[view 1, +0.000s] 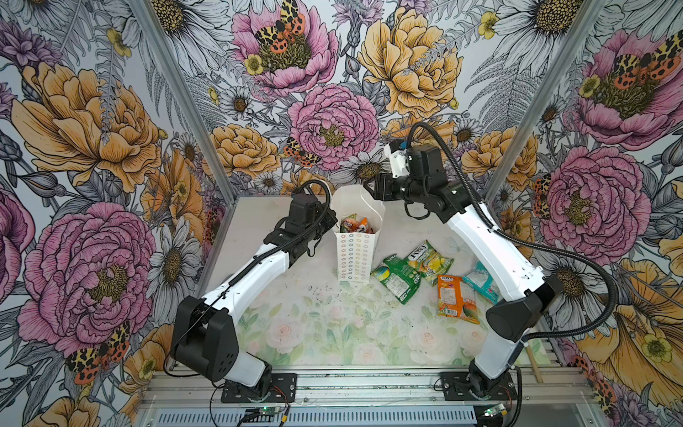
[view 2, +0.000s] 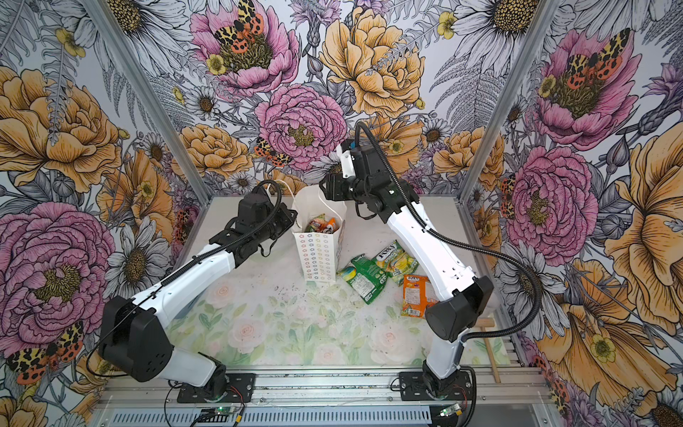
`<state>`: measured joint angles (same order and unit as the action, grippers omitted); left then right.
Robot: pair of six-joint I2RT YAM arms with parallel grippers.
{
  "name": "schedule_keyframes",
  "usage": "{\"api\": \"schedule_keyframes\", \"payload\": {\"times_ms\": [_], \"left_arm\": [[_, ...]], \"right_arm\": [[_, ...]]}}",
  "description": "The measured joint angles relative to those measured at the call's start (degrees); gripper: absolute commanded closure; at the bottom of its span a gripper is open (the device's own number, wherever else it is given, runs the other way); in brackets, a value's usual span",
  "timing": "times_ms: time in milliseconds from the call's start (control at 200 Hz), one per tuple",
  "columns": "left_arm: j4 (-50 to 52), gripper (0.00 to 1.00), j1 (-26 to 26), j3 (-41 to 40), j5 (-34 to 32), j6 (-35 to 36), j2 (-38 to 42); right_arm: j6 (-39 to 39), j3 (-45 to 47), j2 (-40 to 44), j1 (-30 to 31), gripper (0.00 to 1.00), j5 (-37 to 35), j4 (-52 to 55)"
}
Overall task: Place the snacks into the paper bag
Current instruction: Place the snack in the paper bag, then pick up the snack at the center of the table.
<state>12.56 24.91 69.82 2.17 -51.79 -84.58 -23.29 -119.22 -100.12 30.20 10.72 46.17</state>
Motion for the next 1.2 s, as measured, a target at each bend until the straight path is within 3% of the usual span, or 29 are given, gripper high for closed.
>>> {"api": "schedule_keyframes", "payload": {"times_ms": [165, 500, 881, 1201], "left_arm": [[0.0, 1.0, 0.0, -0.04, 0.02, 0.0, 0.09], [0.02, 1.0, 0.0, -0.04, 0.0, 0.07, 0.09], [0.02, 1.0, -0.02, -0.04, 0.0, 0.07, 0.09], [0.02, 1.0, -0.07, -0.04, 0.0, 0.04, 0.09]], "right_arm": [[1.09, 3.87, 6.54, 0.0, 0.2, -0.85, 1.92], [3.67, 22.95, 20.68, -1.84, 0.0, -4.98, 5.46], [-1.11, 45.31, 31.52, -10.67, 0.0, -11.1, 14.6], [-2.84, 54.53, 27.08, -12.66, 0.0, -15.56, 19.32]]}}
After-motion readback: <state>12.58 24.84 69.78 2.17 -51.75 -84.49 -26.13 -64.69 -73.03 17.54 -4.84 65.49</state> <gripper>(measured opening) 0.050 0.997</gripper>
